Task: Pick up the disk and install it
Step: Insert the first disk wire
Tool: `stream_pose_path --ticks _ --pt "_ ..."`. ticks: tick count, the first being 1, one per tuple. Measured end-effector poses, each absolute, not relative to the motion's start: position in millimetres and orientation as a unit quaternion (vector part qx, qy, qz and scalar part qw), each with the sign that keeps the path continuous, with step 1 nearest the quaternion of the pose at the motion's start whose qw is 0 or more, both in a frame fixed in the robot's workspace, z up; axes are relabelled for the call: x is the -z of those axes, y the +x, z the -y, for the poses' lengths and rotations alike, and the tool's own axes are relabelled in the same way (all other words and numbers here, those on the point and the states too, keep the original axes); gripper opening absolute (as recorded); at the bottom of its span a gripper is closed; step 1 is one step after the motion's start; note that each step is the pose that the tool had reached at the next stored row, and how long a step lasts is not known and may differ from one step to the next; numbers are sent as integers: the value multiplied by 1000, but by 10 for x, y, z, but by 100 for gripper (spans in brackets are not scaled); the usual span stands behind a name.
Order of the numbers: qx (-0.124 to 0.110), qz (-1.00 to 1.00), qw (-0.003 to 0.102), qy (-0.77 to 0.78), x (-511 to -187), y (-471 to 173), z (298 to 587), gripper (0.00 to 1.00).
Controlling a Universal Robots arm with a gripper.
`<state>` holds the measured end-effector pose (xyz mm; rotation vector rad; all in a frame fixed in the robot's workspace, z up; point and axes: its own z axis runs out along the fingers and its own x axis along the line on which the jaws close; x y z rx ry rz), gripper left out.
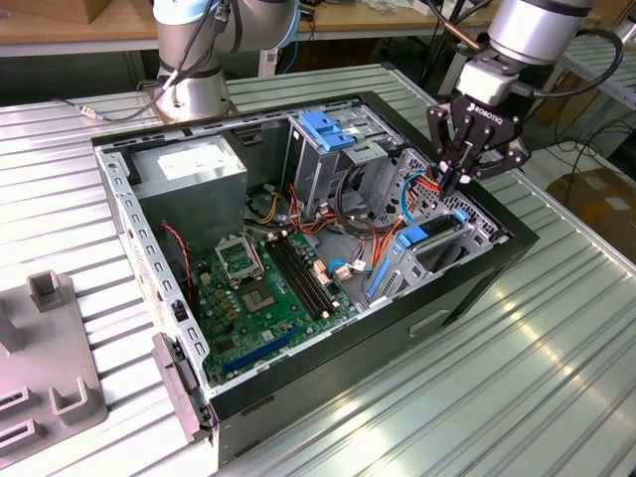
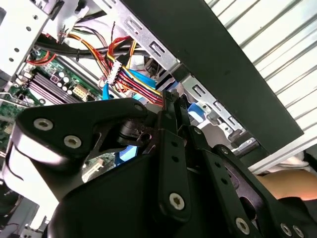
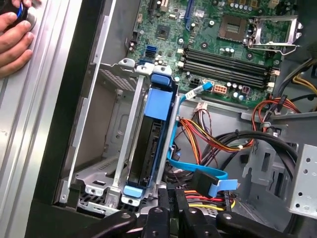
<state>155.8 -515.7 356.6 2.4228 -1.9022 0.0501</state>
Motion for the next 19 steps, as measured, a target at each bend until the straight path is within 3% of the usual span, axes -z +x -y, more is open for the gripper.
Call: stream_pose_path --ticks 19 --pt "-15 673 33 739 -3529 1480 5166 17"
